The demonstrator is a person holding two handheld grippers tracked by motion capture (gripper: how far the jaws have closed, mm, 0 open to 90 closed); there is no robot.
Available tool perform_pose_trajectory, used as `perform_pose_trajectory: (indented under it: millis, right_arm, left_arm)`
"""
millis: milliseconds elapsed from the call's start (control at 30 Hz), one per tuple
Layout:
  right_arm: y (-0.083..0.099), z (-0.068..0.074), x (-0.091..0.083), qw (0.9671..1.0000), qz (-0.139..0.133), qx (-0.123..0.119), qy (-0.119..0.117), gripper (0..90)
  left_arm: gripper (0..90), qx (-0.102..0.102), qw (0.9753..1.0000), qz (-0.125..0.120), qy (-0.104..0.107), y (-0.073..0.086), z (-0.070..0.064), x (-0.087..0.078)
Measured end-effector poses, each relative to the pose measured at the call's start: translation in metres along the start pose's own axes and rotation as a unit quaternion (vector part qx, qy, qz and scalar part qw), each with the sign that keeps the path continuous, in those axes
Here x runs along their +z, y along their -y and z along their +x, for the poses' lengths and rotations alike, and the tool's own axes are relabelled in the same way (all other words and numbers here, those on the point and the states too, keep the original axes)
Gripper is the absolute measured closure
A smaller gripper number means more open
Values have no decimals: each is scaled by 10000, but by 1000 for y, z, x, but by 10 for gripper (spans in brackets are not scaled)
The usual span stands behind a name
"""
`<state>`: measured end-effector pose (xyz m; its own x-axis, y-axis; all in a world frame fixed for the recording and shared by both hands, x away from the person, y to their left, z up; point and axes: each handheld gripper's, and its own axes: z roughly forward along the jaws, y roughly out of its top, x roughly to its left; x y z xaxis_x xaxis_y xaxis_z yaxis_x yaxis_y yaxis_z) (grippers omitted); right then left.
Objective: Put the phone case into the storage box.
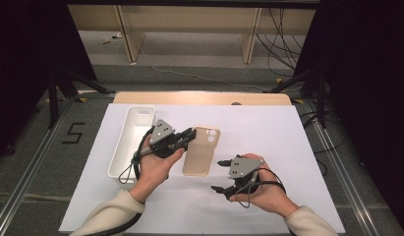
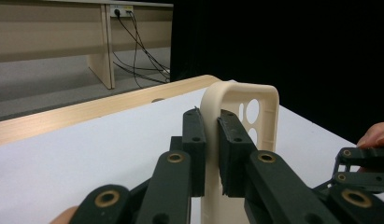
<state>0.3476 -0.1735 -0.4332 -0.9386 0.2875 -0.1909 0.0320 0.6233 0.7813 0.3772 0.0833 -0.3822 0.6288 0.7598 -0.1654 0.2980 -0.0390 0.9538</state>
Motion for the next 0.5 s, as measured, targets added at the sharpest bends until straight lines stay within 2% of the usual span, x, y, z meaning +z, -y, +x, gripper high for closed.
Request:
perform_pose_trajectory:
  millis: [167, 333, 500]
  right_arm:
    - [4, -3, -6, 9996, -139, 117, 234, 230]
    - [7, -6, -10, 9990, -241, 257, 283, 222]
    - [9, -7, -12, 9987, -249, 300, 332, 214]
  left_arm:
    - [822, 20, 10000, -11, -20, 0, 2, -5]
    - [822, 22, 10000, -38, -39, -1, 3, -9]
    - [821, 40, 10000, -42, -59, -2, 5, -12]
